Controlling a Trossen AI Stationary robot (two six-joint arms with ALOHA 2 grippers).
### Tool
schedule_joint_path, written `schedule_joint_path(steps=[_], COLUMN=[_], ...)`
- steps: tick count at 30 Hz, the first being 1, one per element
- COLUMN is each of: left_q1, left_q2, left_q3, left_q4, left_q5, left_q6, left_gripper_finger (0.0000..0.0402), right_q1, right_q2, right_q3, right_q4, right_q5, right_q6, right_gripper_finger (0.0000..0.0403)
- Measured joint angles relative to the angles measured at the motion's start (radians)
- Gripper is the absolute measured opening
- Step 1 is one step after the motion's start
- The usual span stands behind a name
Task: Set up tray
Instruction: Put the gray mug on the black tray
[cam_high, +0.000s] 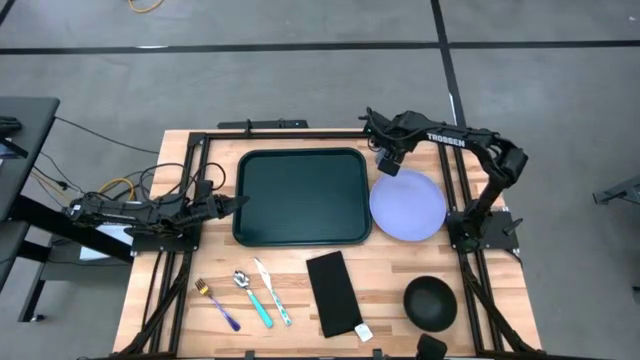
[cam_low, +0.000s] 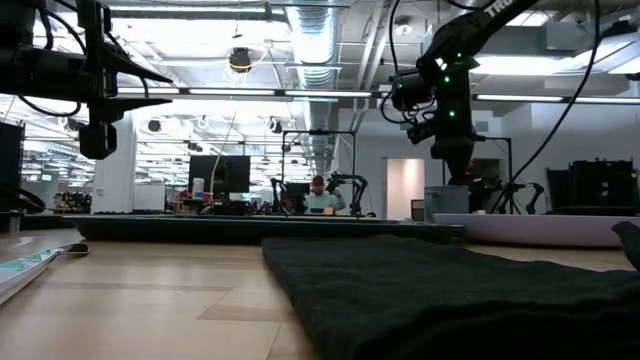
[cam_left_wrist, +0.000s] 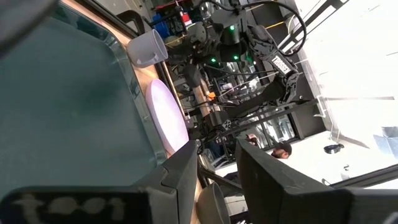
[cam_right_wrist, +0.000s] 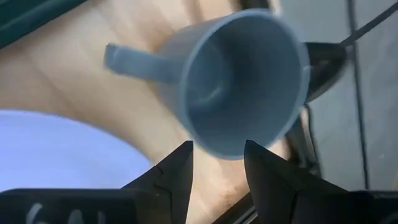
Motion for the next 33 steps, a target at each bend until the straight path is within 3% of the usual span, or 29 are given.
schedule_joint_path(steps=[17,33], left_q1=[0.0,0.0], left_q2=[0.0,0.0], left_q3=[0.0,0.0], left_q4=[0.0,0.0], left_q5=[0.007,0.007], left_q6=[0.0,0.0], left_gripper_finger=[0.01,0.01], right_q1=[0.023,0.023], right_q2=[0.014,0.014], right_q3=[0.0,-0.001], right_q4=[0.026,0.026], right_q5=[-0.053,-0.098], right_q6=[-0.076,-0.068], right_gripper_finger=[0.0128,0.0006])
